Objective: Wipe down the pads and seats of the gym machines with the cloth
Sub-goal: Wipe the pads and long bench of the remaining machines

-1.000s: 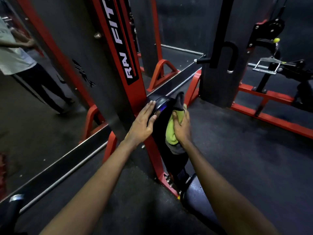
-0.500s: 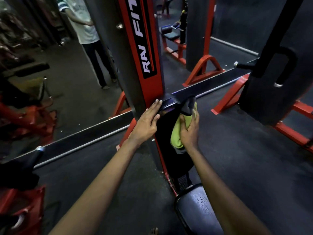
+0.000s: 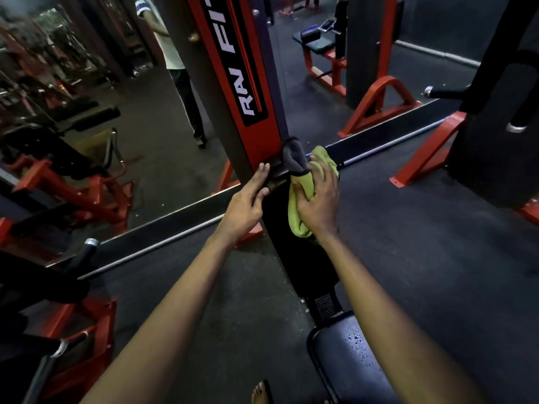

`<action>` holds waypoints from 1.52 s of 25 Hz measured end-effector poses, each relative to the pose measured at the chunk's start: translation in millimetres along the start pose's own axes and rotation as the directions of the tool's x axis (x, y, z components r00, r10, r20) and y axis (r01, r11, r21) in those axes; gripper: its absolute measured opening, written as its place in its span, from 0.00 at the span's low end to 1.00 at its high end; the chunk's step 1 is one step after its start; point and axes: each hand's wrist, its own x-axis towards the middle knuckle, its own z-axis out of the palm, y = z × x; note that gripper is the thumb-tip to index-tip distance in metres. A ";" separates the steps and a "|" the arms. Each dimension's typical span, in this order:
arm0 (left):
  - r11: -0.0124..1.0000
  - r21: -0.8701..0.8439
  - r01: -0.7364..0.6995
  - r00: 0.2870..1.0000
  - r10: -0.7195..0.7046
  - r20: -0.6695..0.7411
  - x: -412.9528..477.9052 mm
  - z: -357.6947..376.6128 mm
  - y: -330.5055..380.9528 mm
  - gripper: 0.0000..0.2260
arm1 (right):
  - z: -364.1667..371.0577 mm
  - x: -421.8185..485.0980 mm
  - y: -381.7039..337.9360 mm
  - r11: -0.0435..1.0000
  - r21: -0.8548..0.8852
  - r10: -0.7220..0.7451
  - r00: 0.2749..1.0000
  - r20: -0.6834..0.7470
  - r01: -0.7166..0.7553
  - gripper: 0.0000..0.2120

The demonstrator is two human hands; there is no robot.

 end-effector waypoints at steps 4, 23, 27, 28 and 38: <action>1.000 0.014 0.011 1.000 -0.011 0.029 -4.7 4.7 -0.8 0.24 | 4.8 -51.8 29.9 0.934 0.160 0.319 0.947 0.038 -0.320 0.31; 0.988 -0.156 0.015 0.999 -0.020 -0.034 -6.0 28.3 -10.9 0.26 | -16.0 -15.6 -0.8 0.989 -0.133 0.083 0.991 0.103 -0.069 0.25; 0.970 -0.215 0.115 0.989 -0.132 -0.066 -14.2 39.4 -11.1 0.31 | -17.5 14.1 -15.1 0.945 -0.240 -0.167 0.958 0.233 0.223 0.23; 0.966 -0.229 0.121 0.985 -0.145 -0.090 -19.2 43.7 -12.3 0.32 | -18.3 13.3 -13.4 0.940 -0.244 -0.175 0.950 0.257 0.239 0.24; 0.915 -0.283 0.286 0.944 -0.320 -0.079 -57.0 85.6 -33.4 0.40 | -28.6 34.9 -25.4 0.748 -0.323 -0.346 0.757 0.555 0.579 0.27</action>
